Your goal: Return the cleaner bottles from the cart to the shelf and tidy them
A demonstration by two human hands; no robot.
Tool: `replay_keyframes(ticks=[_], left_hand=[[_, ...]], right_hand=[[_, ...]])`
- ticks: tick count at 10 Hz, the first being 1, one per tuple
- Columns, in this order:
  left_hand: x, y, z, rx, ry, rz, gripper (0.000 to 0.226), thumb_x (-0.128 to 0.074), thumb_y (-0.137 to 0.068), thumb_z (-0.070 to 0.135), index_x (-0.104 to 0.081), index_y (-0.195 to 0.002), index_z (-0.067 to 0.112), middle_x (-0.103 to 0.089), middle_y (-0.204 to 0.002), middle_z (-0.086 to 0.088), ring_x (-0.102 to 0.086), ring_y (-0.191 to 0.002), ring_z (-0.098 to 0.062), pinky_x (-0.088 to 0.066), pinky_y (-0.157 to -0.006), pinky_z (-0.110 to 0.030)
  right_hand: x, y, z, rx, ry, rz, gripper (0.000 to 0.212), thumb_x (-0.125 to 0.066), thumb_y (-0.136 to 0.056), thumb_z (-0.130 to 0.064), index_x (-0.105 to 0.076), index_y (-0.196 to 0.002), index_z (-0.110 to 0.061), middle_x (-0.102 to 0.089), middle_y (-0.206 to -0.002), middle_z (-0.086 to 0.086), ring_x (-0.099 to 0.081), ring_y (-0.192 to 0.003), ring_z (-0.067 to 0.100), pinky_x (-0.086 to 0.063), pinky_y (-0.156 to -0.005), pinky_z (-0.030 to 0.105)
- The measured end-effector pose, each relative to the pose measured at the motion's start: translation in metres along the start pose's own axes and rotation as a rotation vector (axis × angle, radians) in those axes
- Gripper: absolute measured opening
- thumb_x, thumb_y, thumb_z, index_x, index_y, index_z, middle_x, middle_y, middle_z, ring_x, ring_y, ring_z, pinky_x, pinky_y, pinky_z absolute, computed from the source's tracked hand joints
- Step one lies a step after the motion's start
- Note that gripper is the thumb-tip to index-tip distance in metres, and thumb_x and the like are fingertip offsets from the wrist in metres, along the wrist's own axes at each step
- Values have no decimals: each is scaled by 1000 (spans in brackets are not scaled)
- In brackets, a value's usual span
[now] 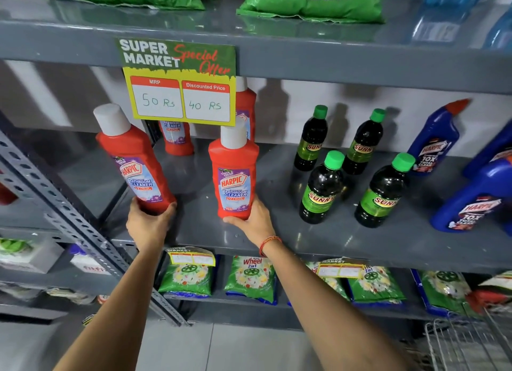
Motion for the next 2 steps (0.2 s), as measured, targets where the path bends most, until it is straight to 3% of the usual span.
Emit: replay_keyframes(ticks=[2], left_hand=[[3,19,3,4,54,-12,61,-79,-65,26,-52,-117,9,-64,-117,-16,-60,-106,-33,-45,-93,-39]], right_hand=[[18,12,1,30,14,88,63,-82,-63,-33,-51,-112,-11,-61,-117,12,-57,-108,24,-51,-93,42]])
Point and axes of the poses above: each hand's wrist, its own y-axis away from the middle knuckle, its own x-axis out of the back of the hand, z = x × y, the point moved 8 cm from there along -y, towards the middle knuckle
